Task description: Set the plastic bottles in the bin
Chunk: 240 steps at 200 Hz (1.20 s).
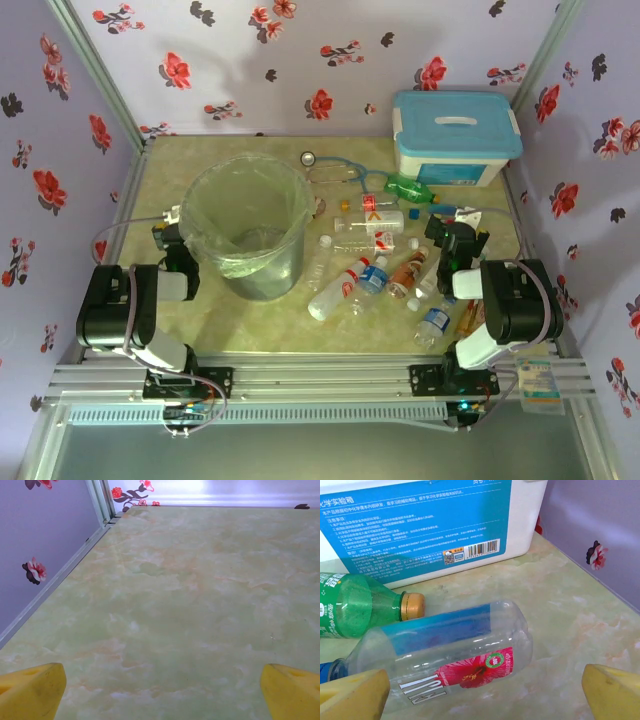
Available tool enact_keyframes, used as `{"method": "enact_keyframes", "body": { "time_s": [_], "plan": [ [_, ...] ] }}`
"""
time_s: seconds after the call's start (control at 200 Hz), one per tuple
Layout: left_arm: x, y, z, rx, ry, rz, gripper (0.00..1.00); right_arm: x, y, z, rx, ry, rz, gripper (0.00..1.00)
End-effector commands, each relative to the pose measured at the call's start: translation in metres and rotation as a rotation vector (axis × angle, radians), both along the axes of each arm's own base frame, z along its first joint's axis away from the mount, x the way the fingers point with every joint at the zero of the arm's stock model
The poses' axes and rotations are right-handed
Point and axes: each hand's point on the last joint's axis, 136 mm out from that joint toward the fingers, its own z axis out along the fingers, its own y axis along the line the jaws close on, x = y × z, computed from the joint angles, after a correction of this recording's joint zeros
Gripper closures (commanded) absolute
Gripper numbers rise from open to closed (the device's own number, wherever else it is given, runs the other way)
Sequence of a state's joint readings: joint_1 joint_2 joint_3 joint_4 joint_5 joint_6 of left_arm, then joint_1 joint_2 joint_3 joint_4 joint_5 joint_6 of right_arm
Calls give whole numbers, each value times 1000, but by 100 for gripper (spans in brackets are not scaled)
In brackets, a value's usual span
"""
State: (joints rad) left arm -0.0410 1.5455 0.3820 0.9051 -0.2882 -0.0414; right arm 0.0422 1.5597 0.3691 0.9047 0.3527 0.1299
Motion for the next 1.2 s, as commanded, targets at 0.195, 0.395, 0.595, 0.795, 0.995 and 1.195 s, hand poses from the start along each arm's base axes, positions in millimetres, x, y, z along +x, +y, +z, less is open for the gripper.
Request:
{"method": "enact_keyframes", "body": {
  "time_s": [0.195, 0.395, 0.595, 0.795, 0.995, 1.195],
  "plan": [
    [0, 4, 2, -13, -17, 16, 0, 1, -1, 4, -11, -14, -1, 1],
    [1, 5, 3, -19, -20, 17, 0, 2, -1, 3, -4, -10, 4, 1],
    [0, 6, 3, -19, -20, 18, 0, 3, -2, 2, -2, -4, 2, 1],
    [0, 5, 3, -18, -20, 16, 0, 1, -2, 3, -2, -9, 4, 1],
    [-8, 7, 23, -17, -37, 27, 0, 1, -2, 3, -2, -13, 4, 1],
    [-39, 25, 43, 10, -12, 133, 0, 3, -2, 8, -3, -11, 4, 1]
  ]
}}
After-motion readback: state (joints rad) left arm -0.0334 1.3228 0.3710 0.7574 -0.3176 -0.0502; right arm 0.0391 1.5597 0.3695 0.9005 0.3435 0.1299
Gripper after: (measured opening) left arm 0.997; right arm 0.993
